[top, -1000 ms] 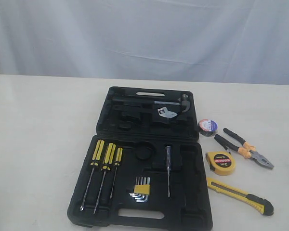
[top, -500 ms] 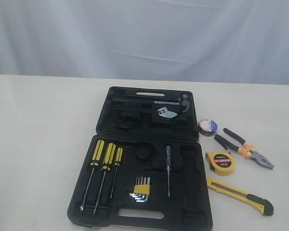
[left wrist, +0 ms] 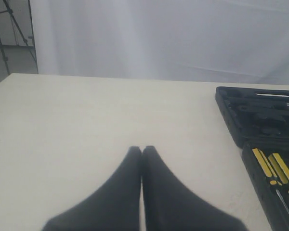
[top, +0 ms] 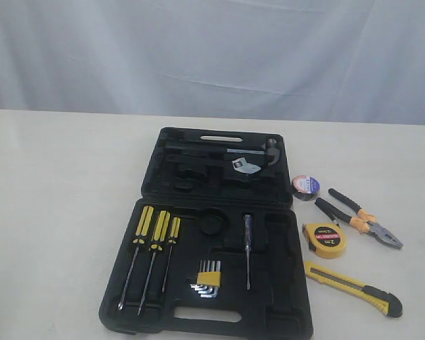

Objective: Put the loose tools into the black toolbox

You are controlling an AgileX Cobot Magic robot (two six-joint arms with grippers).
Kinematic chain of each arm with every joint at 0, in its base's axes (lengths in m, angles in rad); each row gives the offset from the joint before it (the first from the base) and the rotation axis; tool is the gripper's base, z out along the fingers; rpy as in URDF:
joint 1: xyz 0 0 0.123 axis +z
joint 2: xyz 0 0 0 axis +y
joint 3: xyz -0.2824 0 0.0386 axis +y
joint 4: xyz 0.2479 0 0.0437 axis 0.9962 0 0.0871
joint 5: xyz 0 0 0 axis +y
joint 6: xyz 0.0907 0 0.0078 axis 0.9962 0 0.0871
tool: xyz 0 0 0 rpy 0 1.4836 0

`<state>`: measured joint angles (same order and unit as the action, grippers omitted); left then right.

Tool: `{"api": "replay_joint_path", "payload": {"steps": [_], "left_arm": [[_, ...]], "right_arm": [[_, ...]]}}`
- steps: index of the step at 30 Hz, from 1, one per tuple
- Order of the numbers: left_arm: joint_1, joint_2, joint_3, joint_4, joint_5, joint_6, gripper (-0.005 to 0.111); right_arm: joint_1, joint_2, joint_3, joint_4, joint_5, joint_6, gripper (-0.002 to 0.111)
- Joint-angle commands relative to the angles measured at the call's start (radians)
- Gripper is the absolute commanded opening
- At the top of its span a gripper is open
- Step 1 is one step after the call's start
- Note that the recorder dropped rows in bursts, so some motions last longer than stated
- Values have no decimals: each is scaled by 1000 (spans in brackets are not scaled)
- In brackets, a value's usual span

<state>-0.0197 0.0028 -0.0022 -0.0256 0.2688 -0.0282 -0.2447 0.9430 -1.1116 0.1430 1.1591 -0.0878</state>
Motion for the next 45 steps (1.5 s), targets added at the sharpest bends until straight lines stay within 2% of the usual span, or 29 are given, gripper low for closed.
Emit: {"api": "replay_joint_path", "payload": {"steps": [1, 3, 5, 8, 12, 14, 26, 33, 35, 37, 38, 40, 45], "left_arm": [[-2, -3, 2, -7, -1, -1, 0], [-2, -3, 2, -7, -1, -1, 0], [-2, -3, 2, -7, -1, -1, 0], [-2, -3, 2, -7, -1, -1, 0], [-2, -3, 2, -7, -1, -3, 0], [-2, -3, 2, -7, -1, -3, 0], [-2, -3, 2, -7, -1, -1, 0], [-2, -3, 2, -7, -1, -1, 0], [-2, -3, 2, -7, -1, -1, 0], [-2, -3, 2, -7, -1, -1, 0], [-2, -3, 2, -7, -1, -1, 0], [-2, -3, 2, 0, -1, -1, 0], [-2, -3, 2, 0, -1, -1, 0]], "right_arm": [[158, 217, -95, -241, 62, -83, -1], [228, 269, -67, -313, 62, -144, -1], [238, 302, -32, -289, 62, -189, -1], [238, 342, 40, -211, 25, -386, -1], [216, 388, 158, -212, -181, -470, -1], [199, 413, 172, -199, -236, -487, -1], [166, 720, 172, -204, -251, -574, -1], [166, 765, 172, -209, -424, -515, -1], [166, 766, 172, -209, -433, -507, 4], [166, 766, 172, -209, -414, -507, 20], [166, 766, 172, -209, -390, -507, 32], [166, 766, 172, -209, -367, -507, 43], [166, 773, 172, -209, -391, -507, 45]]}}
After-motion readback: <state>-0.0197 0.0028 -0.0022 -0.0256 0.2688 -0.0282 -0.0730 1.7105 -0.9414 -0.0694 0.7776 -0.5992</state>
